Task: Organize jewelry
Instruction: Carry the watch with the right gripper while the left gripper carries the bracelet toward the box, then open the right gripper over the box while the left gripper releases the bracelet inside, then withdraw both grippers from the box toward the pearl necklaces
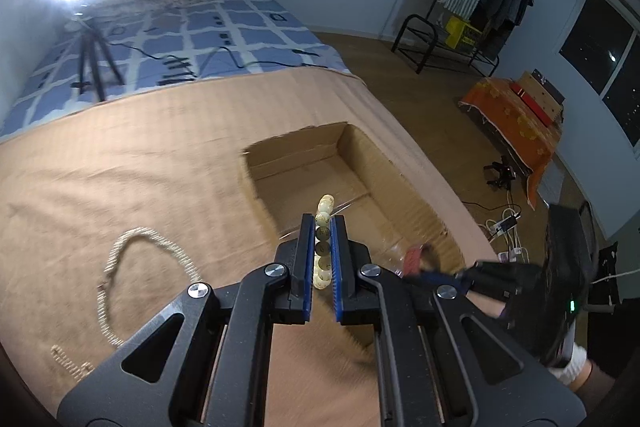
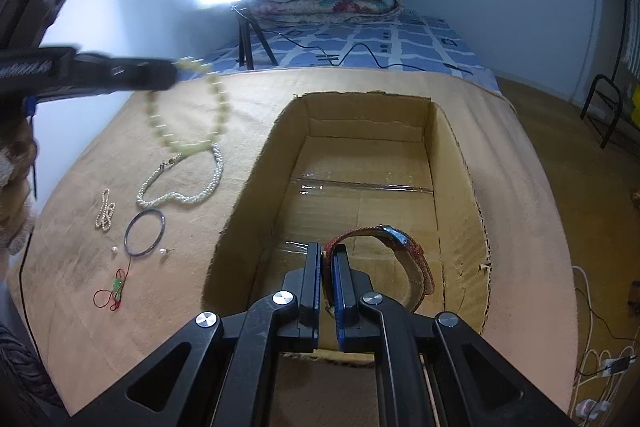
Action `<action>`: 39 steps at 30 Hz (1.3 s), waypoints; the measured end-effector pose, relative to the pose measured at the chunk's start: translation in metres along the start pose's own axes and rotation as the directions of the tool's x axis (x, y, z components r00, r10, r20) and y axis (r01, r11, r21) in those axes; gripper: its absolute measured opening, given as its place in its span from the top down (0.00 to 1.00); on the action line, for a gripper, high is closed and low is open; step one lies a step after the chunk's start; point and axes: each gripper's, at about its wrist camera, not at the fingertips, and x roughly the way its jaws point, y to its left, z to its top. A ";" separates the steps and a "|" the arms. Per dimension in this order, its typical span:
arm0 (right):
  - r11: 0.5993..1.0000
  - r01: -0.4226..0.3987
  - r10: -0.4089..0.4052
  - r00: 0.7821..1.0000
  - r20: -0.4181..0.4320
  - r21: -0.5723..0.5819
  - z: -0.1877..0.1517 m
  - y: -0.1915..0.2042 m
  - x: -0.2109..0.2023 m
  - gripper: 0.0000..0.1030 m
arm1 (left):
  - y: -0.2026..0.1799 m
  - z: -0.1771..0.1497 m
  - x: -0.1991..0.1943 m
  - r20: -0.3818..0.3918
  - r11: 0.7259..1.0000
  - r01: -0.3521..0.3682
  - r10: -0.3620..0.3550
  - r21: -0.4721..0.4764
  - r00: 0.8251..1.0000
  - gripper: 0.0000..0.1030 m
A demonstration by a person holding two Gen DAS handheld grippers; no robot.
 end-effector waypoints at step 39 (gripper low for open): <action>0.998 0.047 -0.047 0.999 0.003 0.046 -0.003 -0.014 0.011 0.38 | -0.010 0.008 0.100 -0.147 0.998 -0.057 0.053 -0.028 0.988 0.54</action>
